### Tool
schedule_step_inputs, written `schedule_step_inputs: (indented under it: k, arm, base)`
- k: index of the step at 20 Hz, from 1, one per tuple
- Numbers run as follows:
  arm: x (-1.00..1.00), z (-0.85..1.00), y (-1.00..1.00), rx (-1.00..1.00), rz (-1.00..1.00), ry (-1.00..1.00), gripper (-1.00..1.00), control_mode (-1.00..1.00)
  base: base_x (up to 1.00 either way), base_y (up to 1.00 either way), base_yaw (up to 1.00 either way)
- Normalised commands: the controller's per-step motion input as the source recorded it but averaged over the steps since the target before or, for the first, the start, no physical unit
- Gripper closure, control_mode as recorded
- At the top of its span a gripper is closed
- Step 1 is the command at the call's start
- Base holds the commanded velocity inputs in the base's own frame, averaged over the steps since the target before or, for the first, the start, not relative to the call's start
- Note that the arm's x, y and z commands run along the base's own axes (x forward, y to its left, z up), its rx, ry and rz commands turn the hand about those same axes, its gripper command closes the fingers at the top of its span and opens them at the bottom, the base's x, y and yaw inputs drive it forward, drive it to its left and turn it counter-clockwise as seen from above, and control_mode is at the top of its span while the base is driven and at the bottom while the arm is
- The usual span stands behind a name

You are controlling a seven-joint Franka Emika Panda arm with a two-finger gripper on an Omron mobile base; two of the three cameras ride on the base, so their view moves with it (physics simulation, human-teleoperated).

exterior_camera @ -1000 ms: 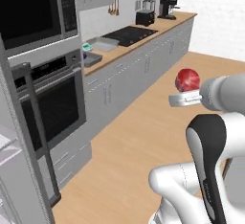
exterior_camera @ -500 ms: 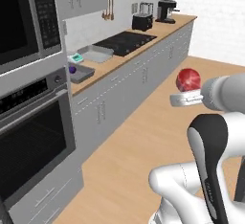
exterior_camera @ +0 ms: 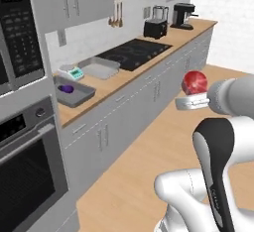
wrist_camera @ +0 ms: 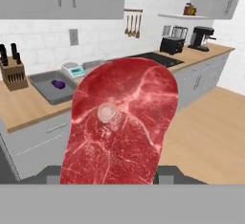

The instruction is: Place one eggplant and one steak in each tupperware on the nearby counter, to pack two identical lunches.

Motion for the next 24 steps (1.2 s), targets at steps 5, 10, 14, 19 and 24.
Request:
schedule_step_inputs:
  k: [5, 10, 14, 19, 24]
  arm:
    - [0.00, 0.00, 0.00, 0.00, 0.00, 0.00, 1.00, 1.00]
    - [0.00, 0.00, 0.00, 0.00, 0.00, 0.00, 1.00, 1.00]
    - [0.00, 0.00, 0.00, 0.00, 0.00, 0.00, 1.00, 1.00]
    - [0.00, 0.00, 0.00, 0.00, 0.00, 0.00, 1.00, 1.00]
    - [0.00, 0.00, 0.00, 0.00, 0.00, 0.00, 1.00, 1.00]
  base:
    - [1.00, -0.15, 0.24]
    - [1.00, -0.02, 0.41]
    - [1.00, 0.00, 0.57]
    - [1.00, 0.00, 0.58]
    - [0.88, -0.13, 0.48]
